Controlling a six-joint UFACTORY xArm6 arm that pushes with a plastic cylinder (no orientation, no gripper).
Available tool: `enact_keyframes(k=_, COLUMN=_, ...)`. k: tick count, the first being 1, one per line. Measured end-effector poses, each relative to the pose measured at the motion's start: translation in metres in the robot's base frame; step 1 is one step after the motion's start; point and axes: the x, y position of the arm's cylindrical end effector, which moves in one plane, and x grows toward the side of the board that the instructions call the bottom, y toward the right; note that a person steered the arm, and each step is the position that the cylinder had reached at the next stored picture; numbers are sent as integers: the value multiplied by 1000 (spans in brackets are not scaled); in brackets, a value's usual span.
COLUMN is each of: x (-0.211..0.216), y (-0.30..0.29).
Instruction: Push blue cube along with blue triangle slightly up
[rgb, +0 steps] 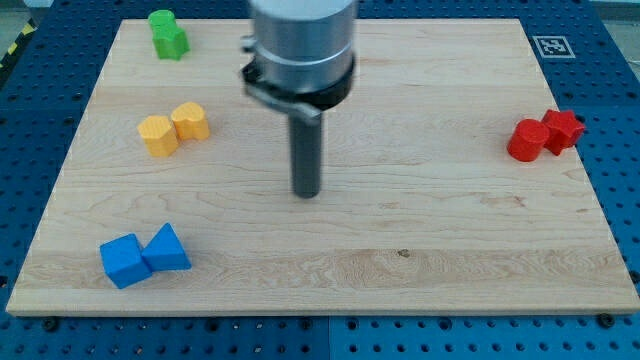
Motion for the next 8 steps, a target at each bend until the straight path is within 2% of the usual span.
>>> enact_keyframes(k=2, x=12, y=-160)
enact_keyframes(k=3, x=60, y=-221)
enact_keyframes(k=4, x=113, y=-208)
enact_keyframes(k=5, x=107, y=-181)
enact_keyframes(k=6, x=101, y=-192)
enact_keyframes(k=8, x=101, y=-156)
